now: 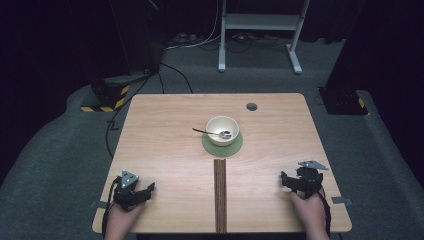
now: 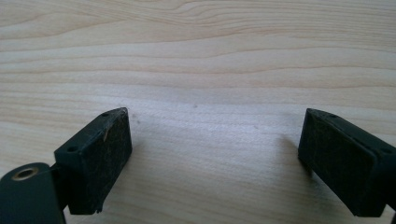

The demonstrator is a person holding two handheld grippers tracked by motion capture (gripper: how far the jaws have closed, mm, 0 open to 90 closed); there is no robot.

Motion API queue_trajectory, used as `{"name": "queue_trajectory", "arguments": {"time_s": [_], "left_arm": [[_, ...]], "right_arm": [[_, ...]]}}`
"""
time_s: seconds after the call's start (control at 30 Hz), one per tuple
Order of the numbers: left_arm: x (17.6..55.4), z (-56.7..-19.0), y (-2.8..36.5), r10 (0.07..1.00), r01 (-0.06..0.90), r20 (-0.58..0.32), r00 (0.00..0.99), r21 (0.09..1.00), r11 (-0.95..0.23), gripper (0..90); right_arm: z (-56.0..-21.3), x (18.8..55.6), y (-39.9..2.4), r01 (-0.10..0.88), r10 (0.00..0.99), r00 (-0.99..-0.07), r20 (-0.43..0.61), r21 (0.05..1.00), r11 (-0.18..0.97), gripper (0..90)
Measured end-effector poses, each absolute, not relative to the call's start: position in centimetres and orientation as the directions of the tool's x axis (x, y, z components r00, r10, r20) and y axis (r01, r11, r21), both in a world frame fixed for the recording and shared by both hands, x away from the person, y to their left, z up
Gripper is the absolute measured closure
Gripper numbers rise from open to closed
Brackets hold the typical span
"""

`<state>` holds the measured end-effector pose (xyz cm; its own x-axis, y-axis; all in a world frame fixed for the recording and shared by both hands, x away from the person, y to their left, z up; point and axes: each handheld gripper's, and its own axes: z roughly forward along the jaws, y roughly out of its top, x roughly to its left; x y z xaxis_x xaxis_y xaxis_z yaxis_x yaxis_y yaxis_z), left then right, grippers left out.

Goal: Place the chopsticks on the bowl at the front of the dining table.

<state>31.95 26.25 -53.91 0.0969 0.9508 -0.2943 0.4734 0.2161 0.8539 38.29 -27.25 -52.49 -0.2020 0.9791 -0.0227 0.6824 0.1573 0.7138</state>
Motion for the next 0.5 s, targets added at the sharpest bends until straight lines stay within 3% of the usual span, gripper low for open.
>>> {"name": "queue_trajectory", "arguments": {"time_s": [0.5], "left_arm": [[31.85,-53.89,26.14,0.954,0.473,-0.288,0.086,0.854,0.216,30.7]], "right_arm": [[-52.44,37.88,-26.98,0.686,0.972,-0.234,-0.007,0.708,0.170,9.7]]}}
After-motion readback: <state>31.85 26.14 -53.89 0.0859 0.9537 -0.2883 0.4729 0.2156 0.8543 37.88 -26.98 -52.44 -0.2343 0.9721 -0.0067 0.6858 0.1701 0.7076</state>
